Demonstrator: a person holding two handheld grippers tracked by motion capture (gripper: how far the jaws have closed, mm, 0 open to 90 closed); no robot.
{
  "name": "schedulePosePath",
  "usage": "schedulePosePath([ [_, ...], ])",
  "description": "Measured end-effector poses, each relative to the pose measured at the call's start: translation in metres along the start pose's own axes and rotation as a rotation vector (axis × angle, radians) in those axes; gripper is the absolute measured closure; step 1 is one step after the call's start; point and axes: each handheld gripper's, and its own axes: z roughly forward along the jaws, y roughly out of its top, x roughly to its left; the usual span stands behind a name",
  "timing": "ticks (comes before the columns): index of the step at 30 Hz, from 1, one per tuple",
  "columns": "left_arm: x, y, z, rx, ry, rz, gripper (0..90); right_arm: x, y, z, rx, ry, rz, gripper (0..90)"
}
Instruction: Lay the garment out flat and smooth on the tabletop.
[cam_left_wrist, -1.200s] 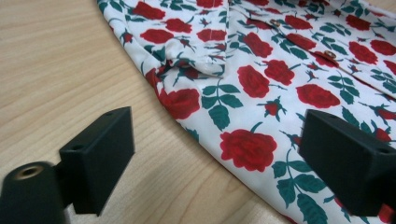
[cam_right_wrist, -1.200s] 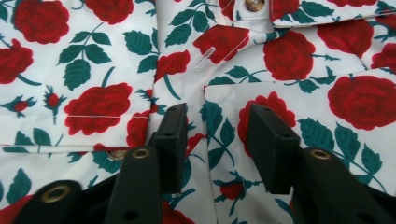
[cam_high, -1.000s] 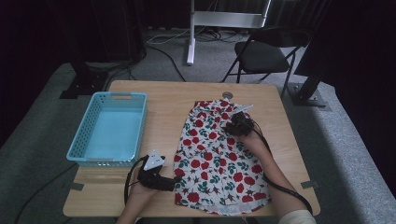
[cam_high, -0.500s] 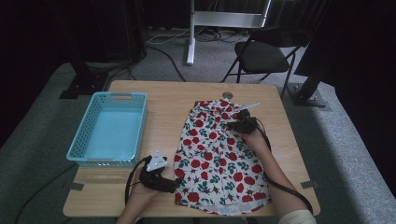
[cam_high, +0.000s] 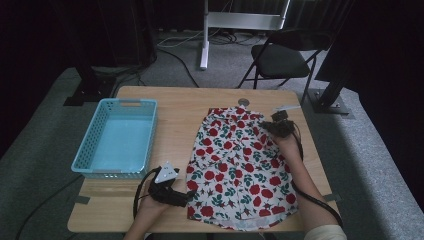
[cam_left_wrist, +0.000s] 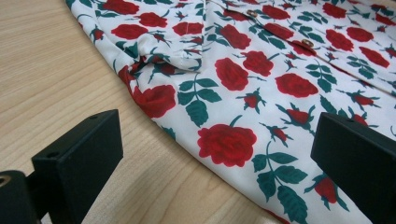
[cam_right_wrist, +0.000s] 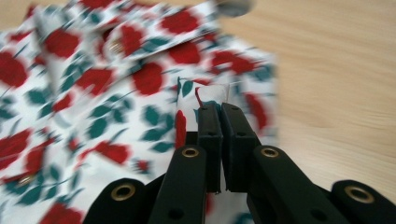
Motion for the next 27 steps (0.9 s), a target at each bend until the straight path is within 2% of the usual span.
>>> schedulePosePath([
  [3,-0.001,0.0,0.0,0.008,0.001,0.011,2.9,-0.016,-0.004,-0.01,-0.044,-0.036,0.073,87.2],
  [6,0.0,-0.001,-0.001,-0.006,-0.023,-0.003,2.9,-0.031,-0.007,-0.017,-0.05,-0.086,0.108,87.2],
  [10,0.0,0.0,-0.001,-0.005,-0.023,0.0,2.9,-0.05,-0.014,-0.023,-0.056,-0.154,0.164,87.2],
  [16,-0.002,0.0,0.0,0.003,-0.04,0.003,2.9,-0.07,-0.021,-0.032,-0.073,-0.29,0.204,87.2],
  [18,-0.002,0.0,0.0,0.003,-0.044,-0.002,2.9,-0.075,-0.023,-0.035,-0.077,-0.327,0.211,87.2],
  [19,-0.002,0.0,0.0,0.003,-0.045,-0.001,2.9,-0.077,-0.023,-0.035,-0.069,-0.327,0.215,86.1],
  [20,-0.002,0.0,0.0,0.004,-0.046,0.001,2.9,-0.079,-0.024,-0.034,-0.055,-0.315,0.222,80.2],
  [21,-0.002,0.0,0.0,0.004,-0.045,-0.001,2.9,-0.08,-0.025,-0.032,-0.048,-0.328,0.216,69.5],
  [23,-0.002,0.0,0.001,0.005,-0.046,0.002,2.9,-0.081,-0.028,-0.029,-0.015,-0.362,0.224,56.4],
  [25,-0.002,0.0,0.001,0.006,-0.047,0.001,2.9,-0.085,-0.031,-0.026,0.002,-0.348,0.271,48.0],
  [27,-0.002,0.0,0.001,0.007,-0.049,0.001,2.9,-0.087,-0.034,-0.023,0.023,-0.341,0.299,41.7],
])
